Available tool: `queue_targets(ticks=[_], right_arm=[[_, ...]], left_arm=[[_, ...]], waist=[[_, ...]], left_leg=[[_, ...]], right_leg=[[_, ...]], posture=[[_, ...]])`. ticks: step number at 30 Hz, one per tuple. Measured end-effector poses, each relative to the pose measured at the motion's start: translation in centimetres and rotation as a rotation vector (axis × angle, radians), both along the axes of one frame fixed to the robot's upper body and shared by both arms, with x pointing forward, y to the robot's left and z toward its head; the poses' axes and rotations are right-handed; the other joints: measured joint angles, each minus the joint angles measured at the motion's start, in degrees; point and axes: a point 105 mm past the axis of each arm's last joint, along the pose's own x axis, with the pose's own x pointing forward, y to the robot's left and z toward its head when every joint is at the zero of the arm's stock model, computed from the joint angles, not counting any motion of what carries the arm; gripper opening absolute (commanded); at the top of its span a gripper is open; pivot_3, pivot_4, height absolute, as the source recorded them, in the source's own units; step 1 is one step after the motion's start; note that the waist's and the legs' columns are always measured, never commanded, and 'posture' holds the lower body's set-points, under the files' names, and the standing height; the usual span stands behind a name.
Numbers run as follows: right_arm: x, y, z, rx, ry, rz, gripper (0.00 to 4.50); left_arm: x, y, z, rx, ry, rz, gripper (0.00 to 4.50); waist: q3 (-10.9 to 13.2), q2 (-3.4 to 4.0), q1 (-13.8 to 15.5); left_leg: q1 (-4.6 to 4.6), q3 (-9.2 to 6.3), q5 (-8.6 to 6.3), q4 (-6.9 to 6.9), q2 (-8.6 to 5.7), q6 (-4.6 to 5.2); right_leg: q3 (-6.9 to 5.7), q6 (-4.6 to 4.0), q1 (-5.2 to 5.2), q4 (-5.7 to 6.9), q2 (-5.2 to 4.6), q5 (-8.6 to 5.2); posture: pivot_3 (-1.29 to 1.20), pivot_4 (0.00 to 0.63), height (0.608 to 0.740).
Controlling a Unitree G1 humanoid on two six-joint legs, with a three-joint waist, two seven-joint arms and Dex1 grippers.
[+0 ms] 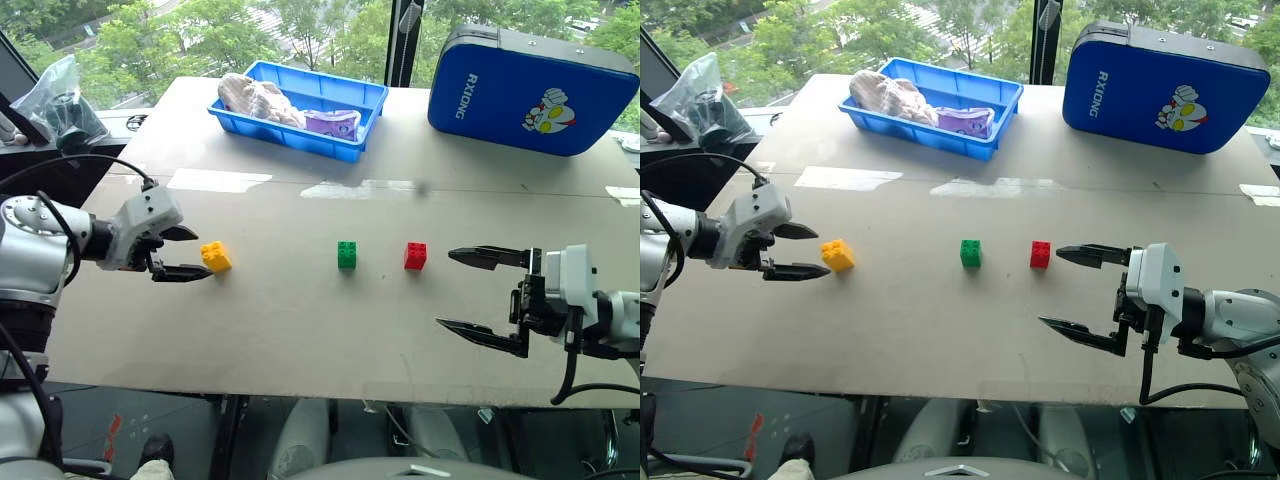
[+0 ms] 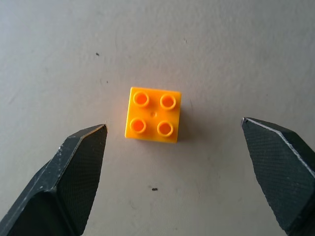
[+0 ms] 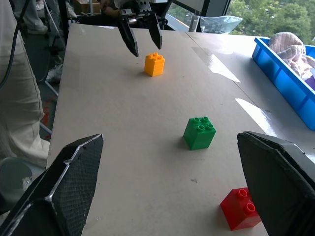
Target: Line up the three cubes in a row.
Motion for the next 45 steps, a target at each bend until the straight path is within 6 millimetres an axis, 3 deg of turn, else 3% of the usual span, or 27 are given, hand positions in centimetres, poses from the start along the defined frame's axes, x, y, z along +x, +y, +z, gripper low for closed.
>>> queue_targets(ticks=[9,15,19,23,24,33,40,45], right_arm=[[-0.8,0.3,-0.3,-0.011,0.016,0.003,4.5],[-0.8,0.2,-0.6,-0.024,0.022,0.0,4.5],[-1.0,0.0,-0.7,-0.057,0.011,0.009,4.5],[-1.1,0.0,-0.7,-0.058,0.01,0.016,4.5],[-1.1,0.0,-0.7,-0.059,0.01,0.017,4.5],[-1.2,0.0,-1.0,-0.06,0.022,0.019,4.5],[-1.2,-0.1,-0.8,-0.056,0.007,0.014,4.5],[-1.1,-0.1,-0.8,-0.054,0.002,0.011,4.5]], left_arm=[[1.4,-0.4,0.0,0.046,-0.004,-0.077,4.46],[1.4,-0.6,-0.7,0.069,0.041,-0.107,4.46],[1.4,0.0,-1.1,0.101,0.063,-0.089,3.37],[1.5,-0.1,-1.3,0.09,0.068,-0.087,1.43],[1.5,-0.1,-1.3,0.089,0.066,-0.088,1.24],[1.6,-0.6,-1.3,0.069,0.058,-0.122,1.24],[3.9,-5.3,0.8,0.013,-0.064,-0.264,1.24],[4.4,-9.0,0.1,0.013,-0.044,-0.424,1.24]], waist=[[0.0,-0.01,-0.4],[0.0,-0.02,-0.4],[0.0,-0.02,-0.4],[0.0,-0.02,-0.4],[0.0,-0.03,-0.4],[0.0,-0.02,-0.4],[0.0,-0.04,-0.2],[0.0,-0.04,-0.4]], left_leg=[[-0.06,0.09,-0.04,0.01,-0.05,0.07],[-0.04,0.08,-0.04,0.02,-0.01,0.07],[-0.05,0.08,-0.04,0.02,-0.01,0.07],[-0.05,0.07,-0.04,0.02,-0.01,0.07],[-0.05,0.07,-0.04,0.03,-0.01,0.07],[-0.05,0.07,-0.04,0.04,-0.01,0.07],[-0.26,-0.1,-0.04,0.24,-0.05,0.07],[-0.26,-0.08,-0.04,0.24,-0.06,0.08]], right_leg=[[-0.16,0.12,-0.02,-0.07,0.18,0.07],[-0.16,0.13,-0.02,-0.06,0.24,0.07],[-0.16,0.13,-0.02,-0.06,0.25,0.07],[-0.17,0.13,-0.02,-0.06,0.24,0.07],[-0.17,0.13,-0.01,-0.06,0.24,0.07],[-0.17,0.13,-0.01,-0.06,0.23,0.07],[-0.31,0.24,-0.02,-0.06,0.23,0.14],[-0.29,0.23,-0.03,-0.06,0.28,0.17]], posture=[[0.0,0.15,0.74],[0.0,0.15,0.74],[0.0,0.15,0.74],[0.0,0.15,0.74],[0.0,0.15,0.74],[0.0,0.15,0.74],[0.0,0.15,0.74],[0.0,0.15,0.74]])
